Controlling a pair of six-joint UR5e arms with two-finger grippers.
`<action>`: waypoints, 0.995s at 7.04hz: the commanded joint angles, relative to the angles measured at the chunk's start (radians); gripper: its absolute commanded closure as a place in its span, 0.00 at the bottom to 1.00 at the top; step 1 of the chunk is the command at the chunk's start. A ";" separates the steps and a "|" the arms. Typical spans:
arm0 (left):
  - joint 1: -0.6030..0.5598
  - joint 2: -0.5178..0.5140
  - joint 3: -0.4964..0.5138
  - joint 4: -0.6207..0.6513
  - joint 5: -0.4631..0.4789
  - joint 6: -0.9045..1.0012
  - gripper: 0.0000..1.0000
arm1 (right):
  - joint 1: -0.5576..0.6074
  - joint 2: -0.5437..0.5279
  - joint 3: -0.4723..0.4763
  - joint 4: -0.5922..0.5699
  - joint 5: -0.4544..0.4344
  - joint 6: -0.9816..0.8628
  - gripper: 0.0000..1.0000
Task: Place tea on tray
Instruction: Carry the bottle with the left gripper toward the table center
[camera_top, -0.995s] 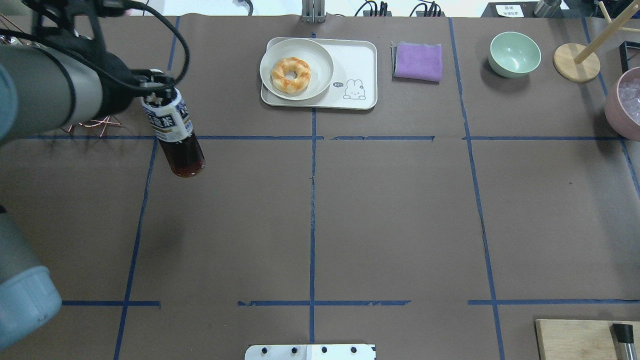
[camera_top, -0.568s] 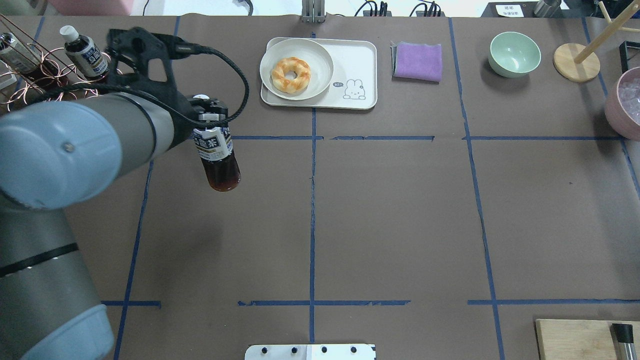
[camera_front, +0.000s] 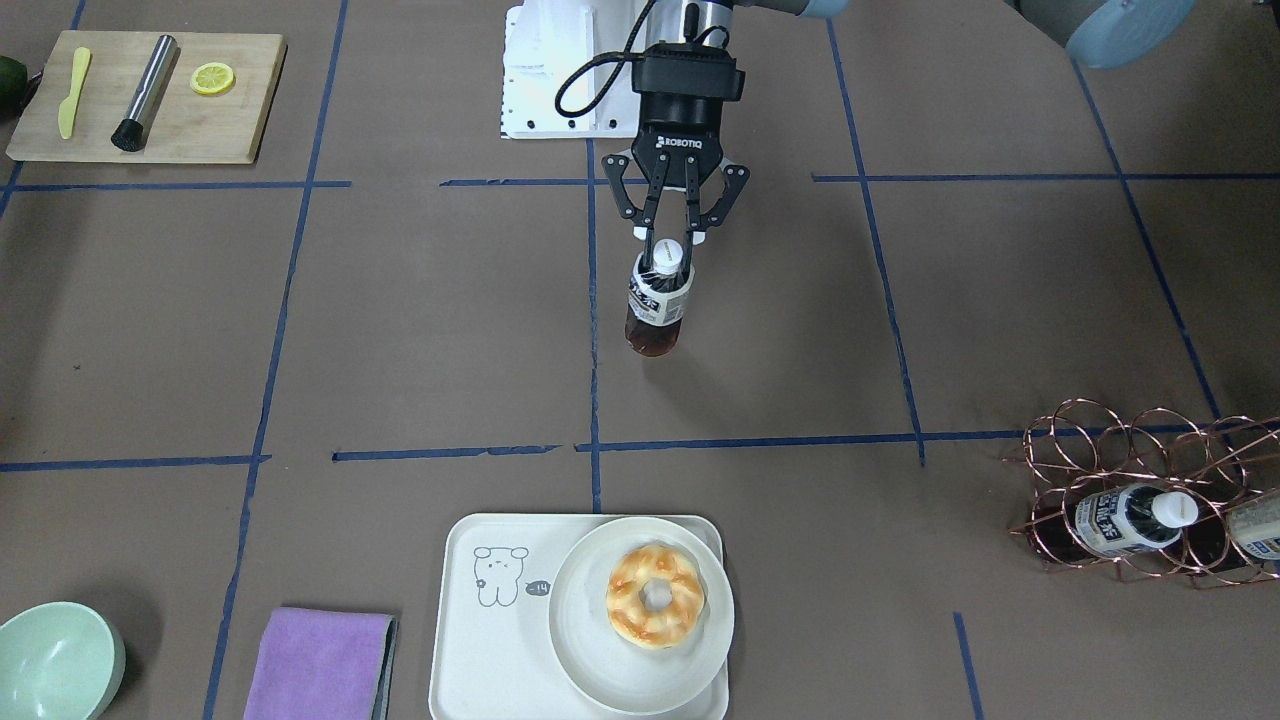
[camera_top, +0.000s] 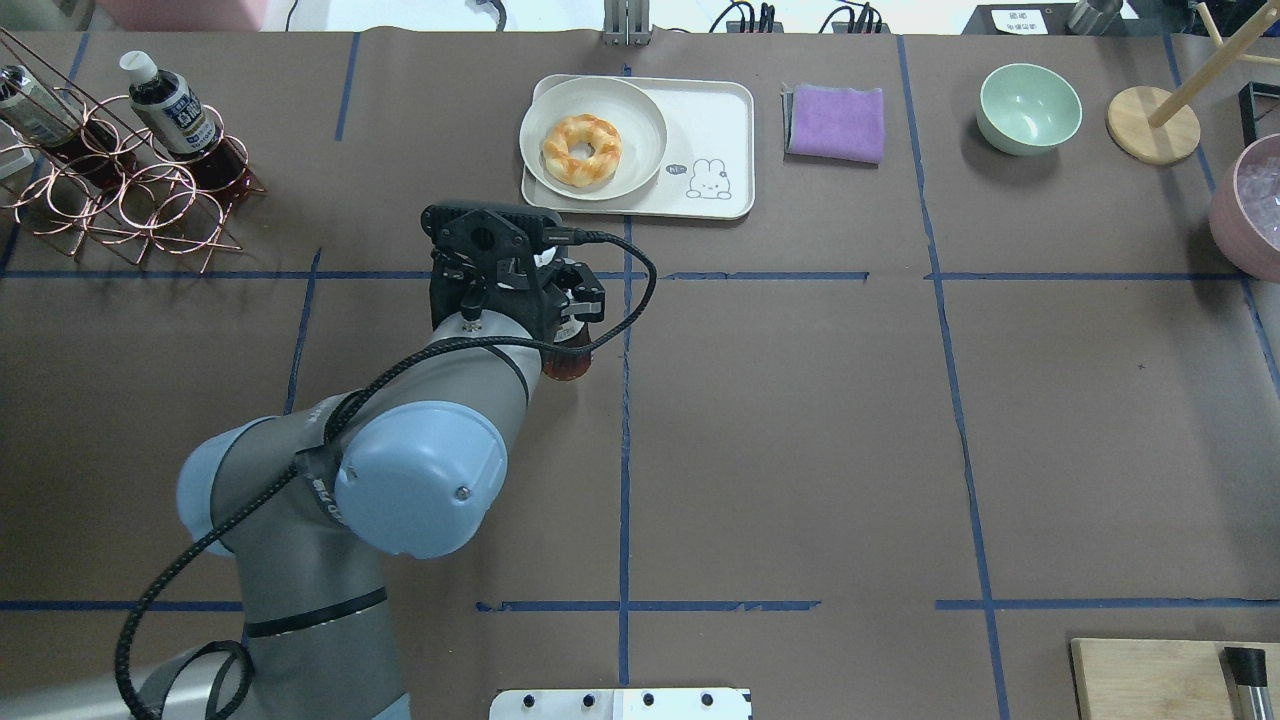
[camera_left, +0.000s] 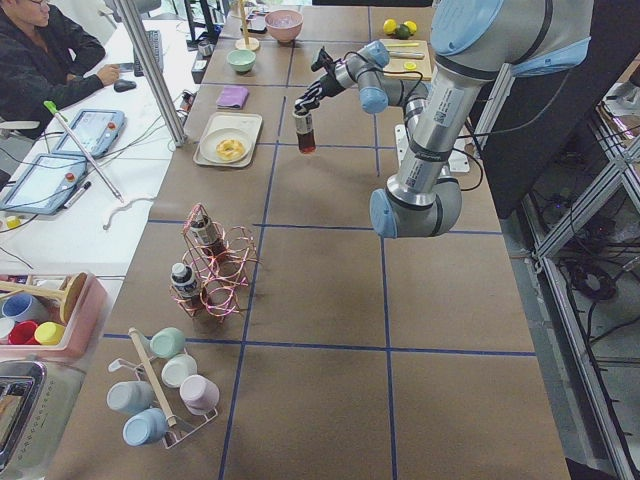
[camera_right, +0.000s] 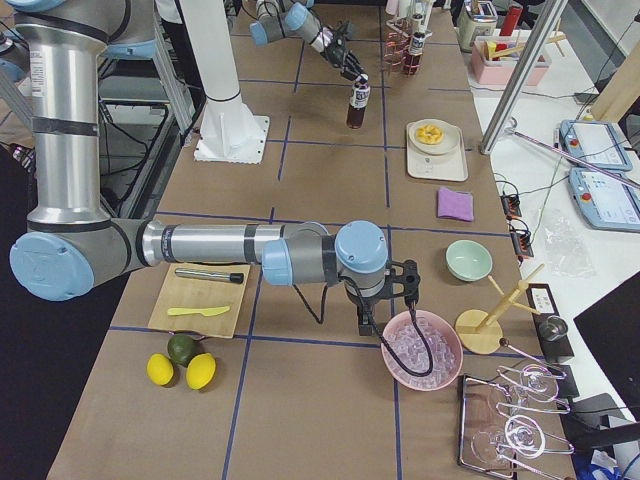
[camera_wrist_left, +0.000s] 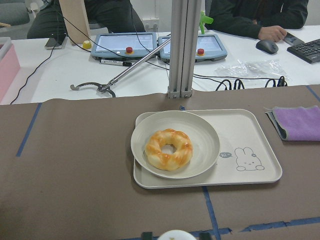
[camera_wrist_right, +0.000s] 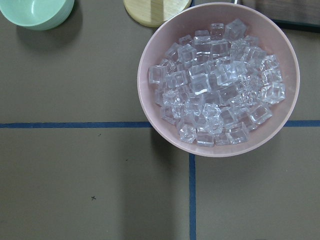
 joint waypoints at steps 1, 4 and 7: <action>0.034 -0.067 0.086 -0.025 0.032 -0.017 1.00 | 0.000 -0.004 -0.002 0.000 0.000 -0.003 0.00; 0.034 -0.076 0.135 -0.033 0.034 -0.027 1.00 | 0.000 -0.007 0.002 0.000 0.002 -0.003 0.00; 0.034 -0.088 0.146 -0.056 0.032 -0.047 0.85 | 0.000 -0.008 0.007 0.000 0.002 -0.002 0.00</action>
